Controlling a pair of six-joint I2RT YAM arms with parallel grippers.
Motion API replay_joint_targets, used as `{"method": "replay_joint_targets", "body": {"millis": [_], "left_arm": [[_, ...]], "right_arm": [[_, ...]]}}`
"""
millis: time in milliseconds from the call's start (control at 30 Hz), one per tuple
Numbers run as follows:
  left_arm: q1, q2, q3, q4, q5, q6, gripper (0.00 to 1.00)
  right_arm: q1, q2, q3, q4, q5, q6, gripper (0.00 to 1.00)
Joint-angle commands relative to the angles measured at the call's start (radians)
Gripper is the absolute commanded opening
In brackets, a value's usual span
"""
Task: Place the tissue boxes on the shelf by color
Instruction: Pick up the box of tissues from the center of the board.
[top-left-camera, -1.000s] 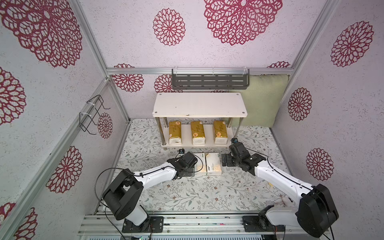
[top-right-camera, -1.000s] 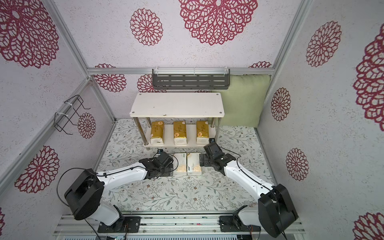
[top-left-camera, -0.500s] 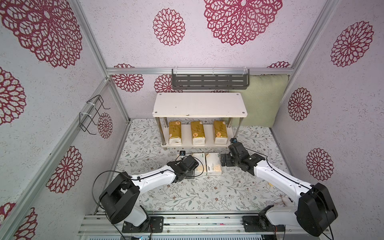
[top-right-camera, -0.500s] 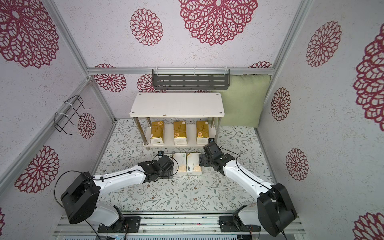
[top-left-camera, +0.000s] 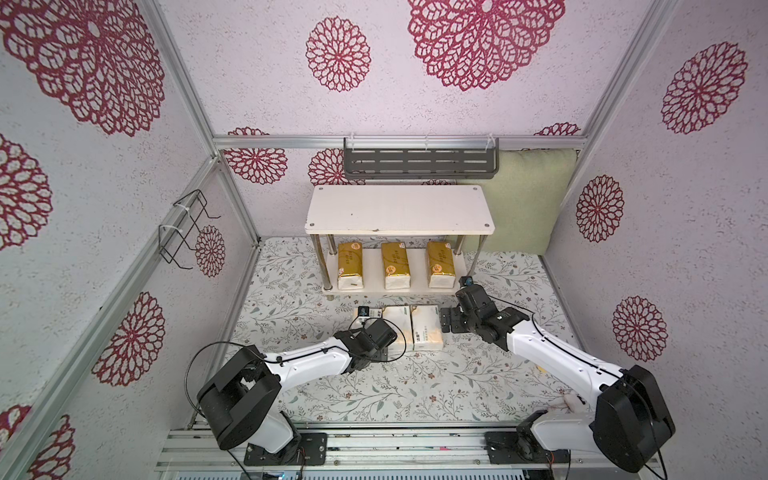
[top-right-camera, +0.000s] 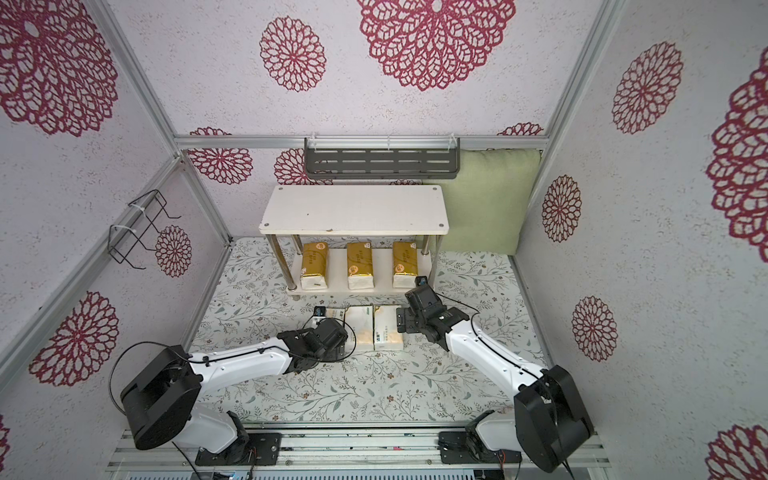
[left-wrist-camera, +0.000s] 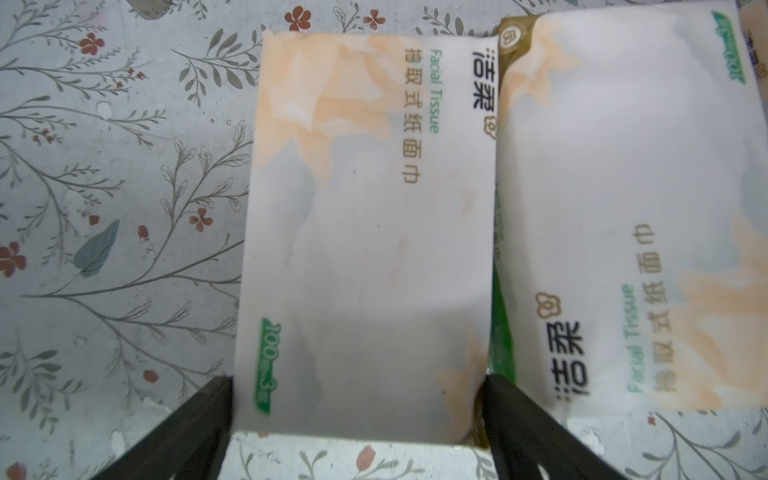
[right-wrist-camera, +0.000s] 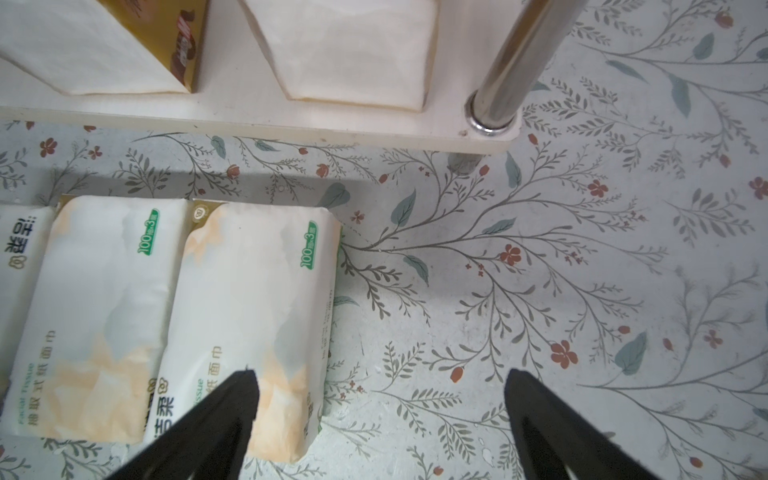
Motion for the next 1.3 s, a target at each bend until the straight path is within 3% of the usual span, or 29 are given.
{"method": "replay_joint_targets", "body": {"millis": [0, 267, 600, 1267], "left_arm": [[-0.005, 0.008, -0.023, 0.04, -0.028, 0.018, 0.97], [0.005, 0.037, -0.034, 0.1, -0.015, 0.064, 0.97], [0.079, 0.073, 0.008, 0.122, 0.061, 0.156, 0.97], [0.129, 0.098, -0.015, 0.187, 0.137, 0.196, 1.0]], "right_arm": [[0.009, 0.002, 0.006, 0.012, 0.005, 0.006, 0.99], [0.015, 0.005, 0.012, 0.014, 0.005, 0.006, 0.99], [0.031, 0.023, 0.029, 0.014, 0.006, 0.005, 0.99], [0.045, 0.029, 0.009, 0.024, 0.005, 0.013, 0.99]]}}
